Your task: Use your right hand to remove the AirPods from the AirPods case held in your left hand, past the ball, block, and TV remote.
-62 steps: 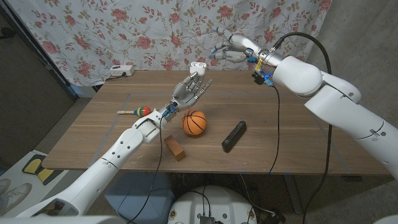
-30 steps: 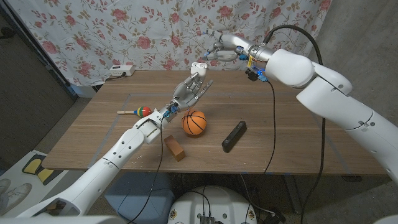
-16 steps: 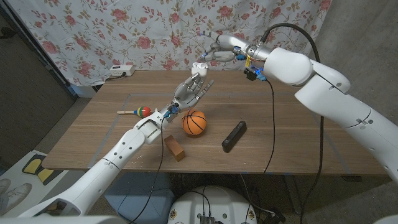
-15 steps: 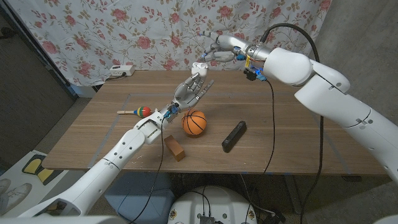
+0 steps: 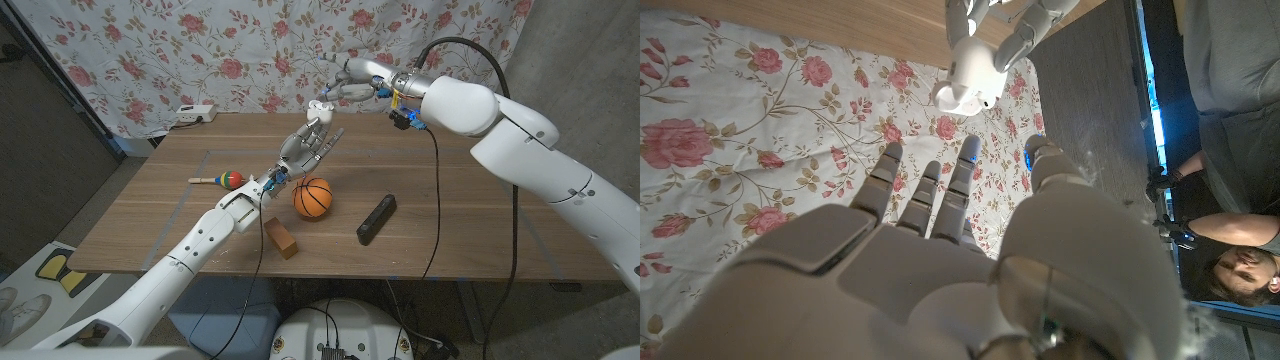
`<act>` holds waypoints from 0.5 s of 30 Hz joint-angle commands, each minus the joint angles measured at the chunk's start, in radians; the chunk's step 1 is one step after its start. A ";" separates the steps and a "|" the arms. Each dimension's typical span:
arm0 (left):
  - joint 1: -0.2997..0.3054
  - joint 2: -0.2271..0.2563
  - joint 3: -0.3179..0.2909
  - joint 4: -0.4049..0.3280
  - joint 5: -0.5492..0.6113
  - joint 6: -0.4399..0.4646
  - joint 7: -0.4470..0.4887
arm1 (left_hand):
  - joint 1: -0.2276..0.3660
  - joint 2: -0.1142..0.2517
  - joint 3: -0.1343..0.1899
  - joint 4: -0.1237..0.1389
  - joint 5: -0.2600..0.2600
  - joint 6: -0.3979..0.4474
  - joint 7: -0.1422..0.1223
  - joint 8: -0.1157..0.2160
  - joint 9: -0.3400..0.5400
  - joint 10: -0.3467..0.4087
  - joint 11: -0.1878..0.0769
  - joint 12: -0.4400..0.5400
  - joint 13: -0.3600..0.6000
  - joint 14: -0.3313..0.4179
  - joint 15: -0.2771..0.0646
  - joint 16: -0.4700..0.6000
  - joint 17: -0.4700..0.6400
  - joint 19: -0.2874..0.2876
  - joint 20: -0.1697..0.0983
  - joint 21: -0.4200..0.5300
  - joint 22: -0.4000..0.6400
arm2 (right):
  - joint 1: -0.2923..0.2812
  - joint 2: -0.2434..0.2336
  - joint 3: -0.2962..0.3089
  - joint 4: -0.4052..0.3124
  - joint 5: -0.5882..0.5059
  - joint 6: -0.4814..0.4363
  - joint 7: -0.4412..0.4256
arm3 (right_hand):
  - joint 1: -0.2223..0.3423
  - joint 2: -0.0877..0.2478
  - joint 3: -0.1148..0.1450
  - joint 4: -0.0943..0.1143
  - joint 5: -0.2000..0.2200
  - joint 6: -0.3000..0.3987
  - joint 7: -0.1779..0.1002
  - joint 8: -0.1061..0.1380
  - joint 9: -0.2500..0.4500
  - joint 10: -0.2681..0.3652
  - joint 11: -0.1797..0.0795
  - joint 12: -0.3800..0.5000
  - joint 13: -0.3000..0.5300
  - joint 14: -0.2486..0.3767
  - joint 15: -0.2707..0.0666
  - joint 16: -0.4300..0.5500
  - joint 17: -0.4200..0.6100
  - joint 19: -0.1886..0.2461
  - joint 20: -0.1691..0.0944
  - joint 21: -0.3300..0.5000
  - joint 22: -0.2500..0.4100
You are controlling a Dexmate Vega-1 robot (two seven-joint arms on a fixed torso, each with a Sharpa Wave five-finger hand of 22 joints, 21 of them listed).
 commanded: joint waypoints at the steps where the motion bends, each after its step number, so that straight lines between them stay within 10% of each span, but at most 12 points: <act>1: -0.008 -0.004 0.001 0.013 0.008 -0.004 -0.021 | 0.006 0.017 -0.004 0.001 0.009 0.007 -0.001 0.006 0.000 0.024 -0.009 0.003 0.272 0.076 -0.062 0.007 0.004 -0.008 0.000 0.009 0.005 | 0.017 0.007 -0.016 0.006 -0.015 -0.004 0.026 | -0.012 0.000 0.007 -0.002 0.013 -0.055 0.000 -0.001 0.002 -0.009 -0.008 -0.005 0.001 -0.005 0.002 -0.006 0.003 -0.004 0.003 0.000 0.002; 15: -0.005 -0.003 0.000 0.009 0.010 -0.005 -0.026 | 0.006 0.016 -0.008 0.001 0.012 0.008 -0.001 0.005 -0.006 0.027 -0.008 0.002 0.274 0.076 -0.062 0.006 0.004 -0.010 0.001 0.010 0.005 | 0.011 0.002 -0.025 0.005 -0.049 -0.001 0.022 | -0.036 0.016 0.013 0.014 0.034 -0.057 -0.014 0.001 0.002 -0.010 -0.015 -0.015 -0.008 -0.009 0.011 -0.006 0.010 -0.007 0.008 0.000 0.003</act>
